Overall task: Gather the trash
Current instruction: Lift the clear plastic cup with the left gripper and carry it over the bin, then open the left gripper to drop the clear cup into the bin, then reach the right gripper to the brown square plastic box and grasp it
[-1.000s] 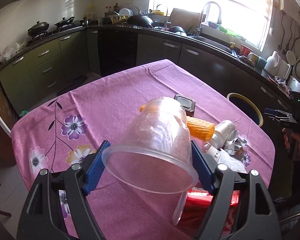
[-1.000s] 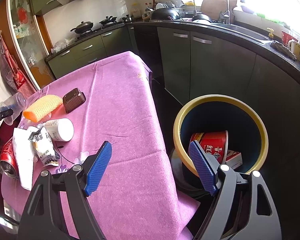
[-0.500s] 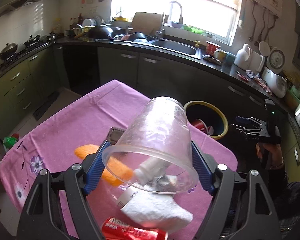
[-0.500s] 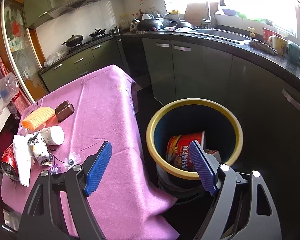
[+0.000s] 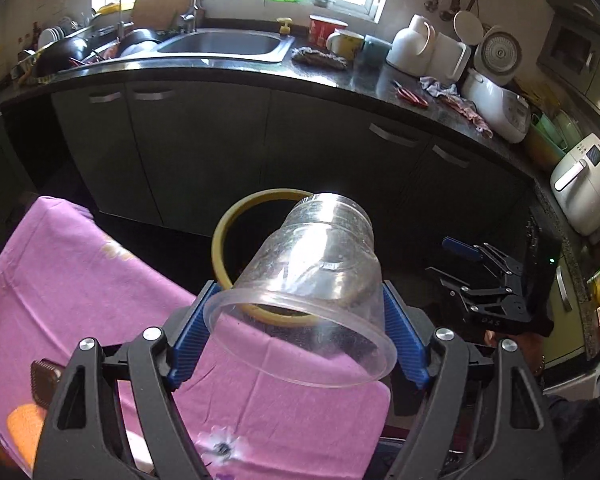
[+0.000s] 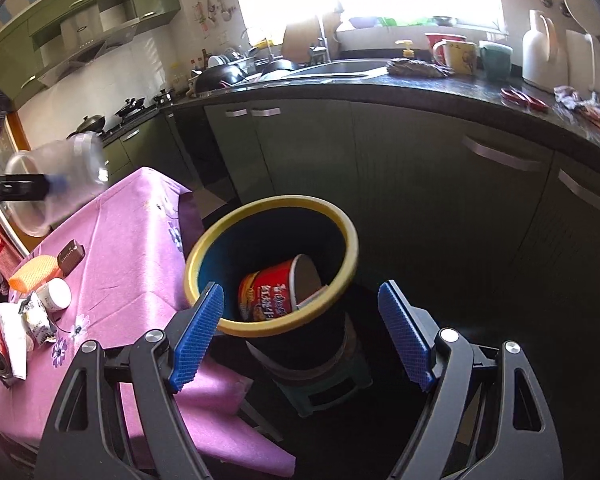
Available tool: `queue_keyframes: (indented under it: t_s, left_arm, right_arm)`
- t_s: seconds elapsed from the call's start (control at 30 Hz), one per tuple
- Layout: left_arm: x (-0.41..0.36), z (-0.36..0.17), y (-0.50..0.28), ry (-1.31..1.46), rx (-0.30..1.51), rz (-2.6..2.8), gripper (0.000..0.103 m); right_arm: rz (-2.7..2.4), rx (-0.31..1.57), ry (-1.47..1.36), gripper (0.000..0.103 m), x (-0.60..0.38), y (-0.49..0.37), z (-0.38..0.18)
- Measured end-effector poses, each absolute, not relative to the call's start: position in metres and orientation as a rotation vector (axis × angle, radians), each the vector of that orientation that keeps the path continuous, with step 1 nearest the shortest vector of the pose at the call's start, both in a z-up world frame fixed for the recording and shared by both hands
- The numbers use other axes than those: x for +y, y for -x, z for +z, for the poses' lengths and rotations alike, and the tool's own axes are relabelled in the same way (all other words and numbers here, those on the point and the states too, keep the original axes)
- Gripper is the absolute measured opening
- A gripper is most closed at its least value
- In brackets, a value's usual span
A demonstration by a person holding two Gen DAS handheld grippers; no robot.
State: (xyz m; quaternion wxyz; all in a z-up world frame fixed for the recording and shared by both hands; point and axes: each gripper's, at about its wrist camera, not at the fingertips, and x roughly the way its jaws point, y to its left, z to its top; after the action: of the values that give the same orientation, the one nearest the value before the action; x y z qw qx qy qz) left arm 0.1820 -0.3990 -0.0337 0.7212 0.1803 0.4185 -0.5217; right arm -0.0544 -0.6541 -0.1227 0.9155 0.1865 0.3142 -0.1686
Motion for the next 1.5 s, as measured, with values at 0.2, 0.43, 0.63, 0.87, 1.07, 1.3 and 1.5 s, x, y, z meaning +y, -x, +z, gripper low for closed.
queue_keyframes:
  t_s: [0.2, 0.43, 0.63, 0.87, 1.07, 1.3, 1.5]
  left_arm:
    - [-0.483, -0.088, -0.197, -0.431, 1.027, -1.136, 0.075]
    - [-0.53, -0.127, -0.22, -0.43, 1.1, -1.071, 0.076]
    - [-0.555, -0.139, -0.23, -0.443, 1.148, -1.053, 0.082]
    - [-0.517, -0.099, -0.229, -0.357, 1.13, -1.097, 0.082]
    - [-0.441, -0.031, -0.213, -0.29, 0.999, -1.127, 0.086]
    - [-0.307, 0.038, -0.194, -0.186, 0.826, -1.033, 0.09]
    - [-0.174, 0.066, -0.189, -0.074, 0.66, -0.815, 0.094]
  right_arm:
    - [-0.377, 0.637, -0.436, 0.079, -0.681, 0.074, -0.136]
    - [-0.401, 0.647, -0.473, 0.079, -0.699, 0.082, -0.149]
    - [-0.404, 0.657, -0.488, 0.079, -0.701, 0.076, -0.154]
    - [-0.38, 0.658, -0.469, 0.079, -0.691, 0.068, -0.15]
    - [-0.328, 0.663, -0.431, 0.079, -0.671, 0.053, -0.142]
    - [-0.247, 0.652, -0.352, 0.08, -0.633, 0.031, -0.121]
    - [-0.137, 0.643, -0.249, 0.083, -0.574, 0.008, -0.095]
